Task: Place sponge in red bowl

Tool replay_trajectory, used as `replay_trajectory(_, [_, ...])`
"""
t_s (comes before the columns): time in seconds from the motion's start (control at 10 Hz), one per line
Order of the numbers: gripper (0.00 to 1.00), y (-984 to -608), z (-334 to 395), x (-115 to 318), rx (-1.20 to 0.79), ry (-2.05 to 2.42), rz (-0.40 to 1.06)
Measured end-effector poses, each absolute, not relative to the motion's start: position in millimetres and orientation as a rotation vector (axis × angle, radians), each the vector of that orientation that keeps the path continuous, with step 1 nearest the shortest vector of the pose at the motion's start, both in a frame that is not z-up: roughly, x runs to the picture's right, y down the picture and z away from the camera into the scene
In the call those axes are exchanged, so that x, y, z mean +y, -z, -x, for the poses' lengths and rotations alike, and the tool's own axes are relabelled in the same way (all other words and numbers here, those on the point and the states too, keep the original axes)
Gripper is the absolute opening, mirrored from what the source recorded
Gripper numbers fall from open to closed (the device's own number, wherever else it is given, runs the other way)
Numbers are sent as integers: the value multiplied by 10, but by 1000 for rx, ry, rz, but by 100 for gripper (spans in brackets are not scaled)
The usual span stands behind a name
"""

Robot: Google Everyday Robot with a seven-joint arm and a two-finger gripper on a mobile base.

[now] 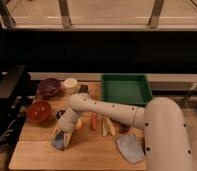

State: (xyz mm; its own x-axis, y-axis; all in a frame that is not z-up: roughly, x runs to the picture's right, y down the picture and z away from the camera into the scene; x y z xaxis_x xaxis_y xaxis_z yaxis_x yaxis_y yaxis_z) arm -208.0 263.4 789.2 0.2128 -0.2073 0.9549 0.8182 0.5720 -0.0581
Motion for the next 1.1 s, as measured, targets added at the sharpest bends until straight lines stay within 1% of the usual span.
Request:
replay_trajectory(0.1, [0,-7875,2085,2625,-1136,797,642])
replay_trajectory(0.3, [0,-7691,2117,2520,-1137,820,597])
replay_trajectory(0.8, [0,-6754,2326,1808,-1151,901,461])
replay_trajectory(1.0, [0,-6550,2463,1468,-1149,918,417])
replay_trajectory(1.1, [0,-6529,2530,1318,-1150,919,405])
